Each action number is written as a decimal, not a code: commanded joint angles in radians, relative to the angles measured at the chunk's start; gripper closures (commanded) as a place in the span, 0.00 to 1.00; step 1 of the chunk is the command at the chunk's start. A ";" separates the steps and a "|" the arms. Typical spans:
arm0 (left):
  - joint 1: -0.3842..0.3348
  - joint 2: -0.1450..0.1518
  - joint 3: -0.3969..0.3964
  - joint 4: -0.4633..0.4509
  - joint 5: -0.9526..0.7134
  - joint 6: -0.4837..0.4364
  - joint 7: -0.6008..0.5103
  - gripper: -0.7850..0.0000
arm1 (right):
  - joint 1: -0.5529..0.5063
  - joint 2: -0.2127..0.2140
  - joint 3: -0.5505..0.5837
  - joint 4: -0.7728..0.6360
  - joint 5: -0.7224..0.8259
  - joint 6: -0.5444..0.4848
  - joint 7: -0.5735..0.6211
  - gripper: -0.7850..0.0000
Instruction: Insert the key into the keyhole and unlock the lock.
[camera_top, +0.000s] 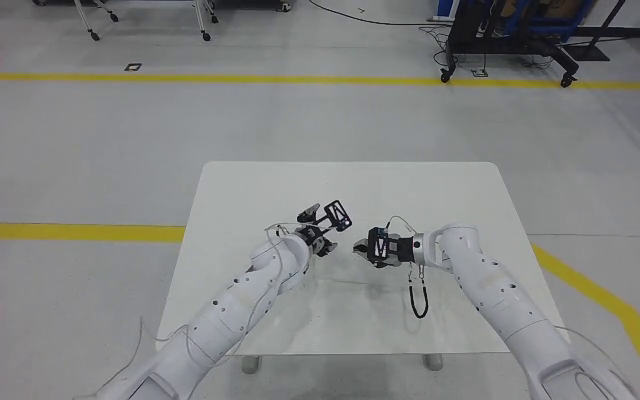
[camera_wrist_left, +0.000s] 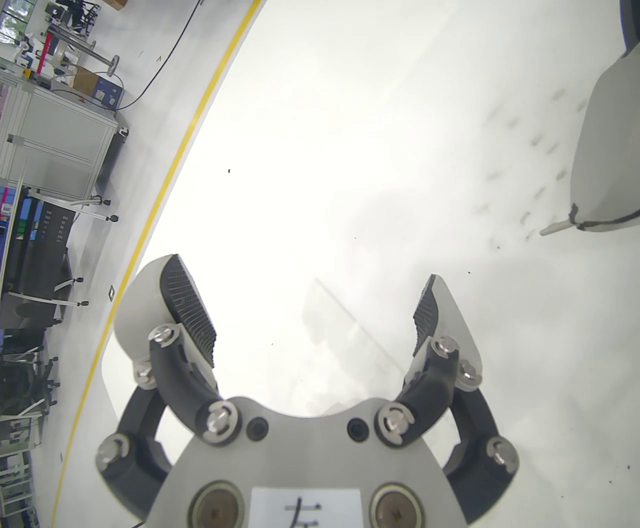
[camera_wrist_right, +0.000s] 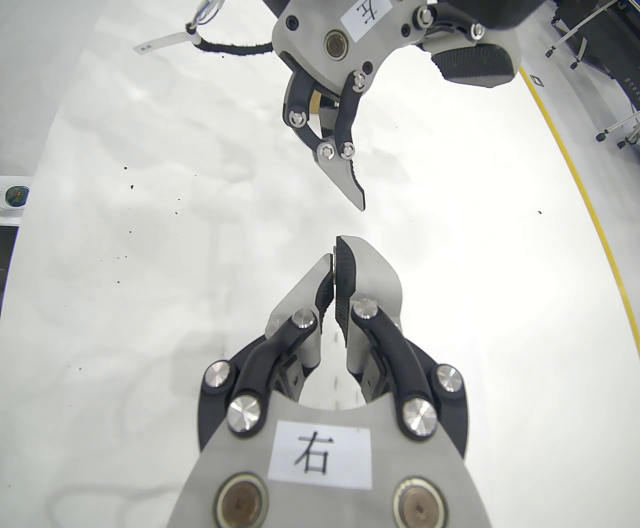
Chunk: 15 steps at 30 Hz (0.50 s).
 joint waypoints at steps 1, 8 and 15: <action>-0.002 -0.003 -0.001 0.003 0.006 0.005 0.001 0.00 | 0.000 0.000 0.000 0.000 0.000 0.000 0.000 1.00; 0.010 -0.002 -0.025 -0.012 -0.005 0.029 0.004 0.00 | 0.000 0.000 0.000 0.000 0.000 0.000 0.000 1.00; 0.066 0.014 -0.109 -0.038 -0.076 0.068 0.190 0.00 | -0.022 0.005 0.040 -0.009 0.088 0.019 -0.019 1.00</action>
